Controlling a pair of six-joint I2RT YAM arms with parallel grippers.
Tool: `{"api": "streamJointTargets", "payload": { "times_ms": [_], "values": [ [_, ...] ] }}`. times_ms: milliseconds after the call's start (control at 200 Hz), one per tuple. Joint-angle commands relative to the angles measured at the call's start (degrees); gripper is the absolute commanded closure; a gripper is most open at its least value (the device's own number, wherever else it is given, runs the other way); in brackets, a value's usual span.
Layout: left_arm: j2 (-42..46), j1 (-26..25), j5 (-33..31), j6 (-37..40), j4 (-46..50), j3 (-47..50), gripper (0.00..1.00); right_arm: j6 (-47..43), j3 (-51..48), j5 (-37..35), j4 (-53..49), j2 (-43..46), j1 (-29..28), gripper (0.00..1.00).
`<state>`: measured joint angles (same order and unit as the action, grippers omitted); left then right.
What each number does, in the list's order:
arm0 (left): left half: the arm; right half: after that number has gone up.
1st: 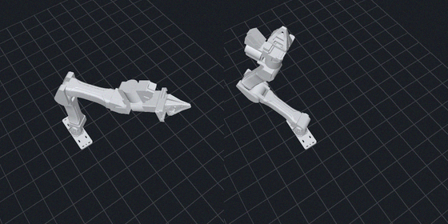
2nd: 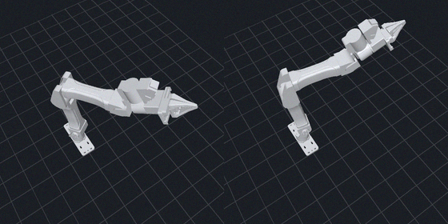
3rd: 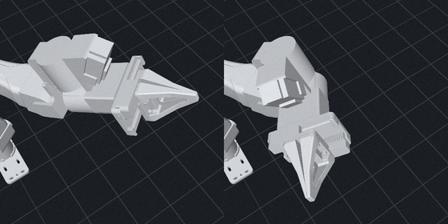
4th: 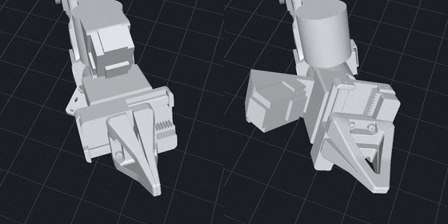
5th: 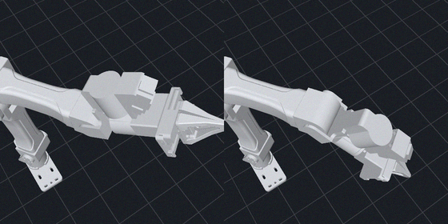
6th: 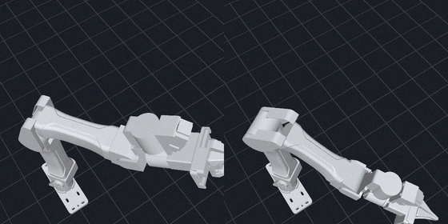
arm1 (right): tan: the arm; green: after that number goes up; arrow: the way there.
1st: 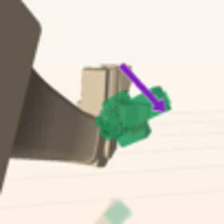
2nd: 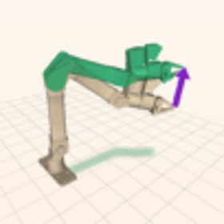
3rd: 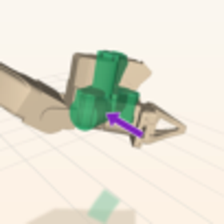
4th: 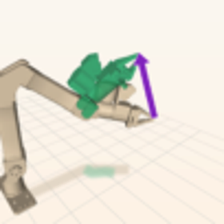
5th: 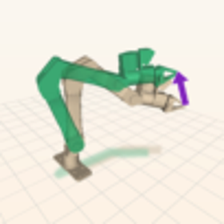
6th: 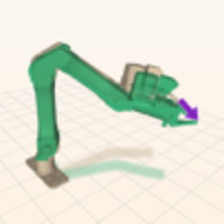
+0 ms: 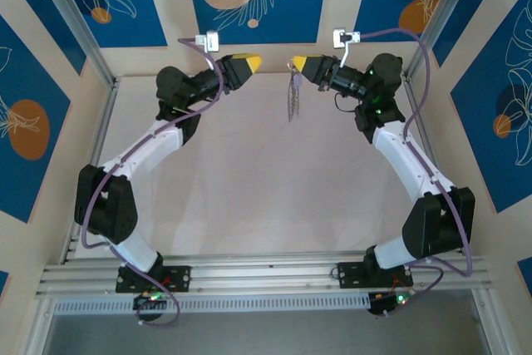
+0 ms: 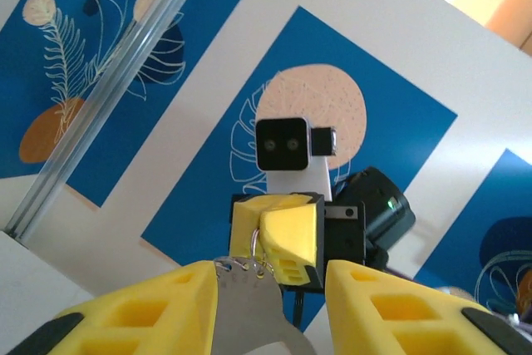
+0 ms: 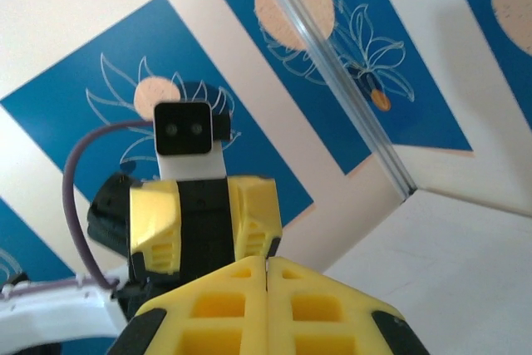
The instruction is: Put the keys on the keyring
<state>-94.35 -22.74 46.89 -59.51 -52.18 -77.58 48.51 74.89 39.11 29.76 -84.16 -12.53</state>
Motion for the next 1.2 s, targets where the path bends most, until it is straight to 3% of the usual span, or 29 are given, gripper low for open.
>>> {"api": "streamJointTargets", "payload": {
  "times_ms": [0, 235, 465, 1195],
  "values": [
    [-1.30, 0.99, 8.24, 3.77, 5.27, -5.15, 0.61, -3.78, 4.93, 7.26, -6.11, -1.56, 0.19, 1.00],
    [-4.37, 1.21, 15.55, 8.03, 14.44, -12.76, 0.62, -8.40, 11.27, 11.74, -13.83, -4.68, -0.90, 1.00],
    [-5.11, 1.16, 18.22, 10.84, 19.13, -14.88, 0.63, -10.35, 13.43, 12.52, -16.79, -5.92, -2.30, 1.00],
    [-7.52, 0.24, 19.64, 8.23, 16.53, -15.13, 0.70, -11.30, 15.40, 12.53, -18.01, -7.24, -4.12, 1.00]
  ]
}}
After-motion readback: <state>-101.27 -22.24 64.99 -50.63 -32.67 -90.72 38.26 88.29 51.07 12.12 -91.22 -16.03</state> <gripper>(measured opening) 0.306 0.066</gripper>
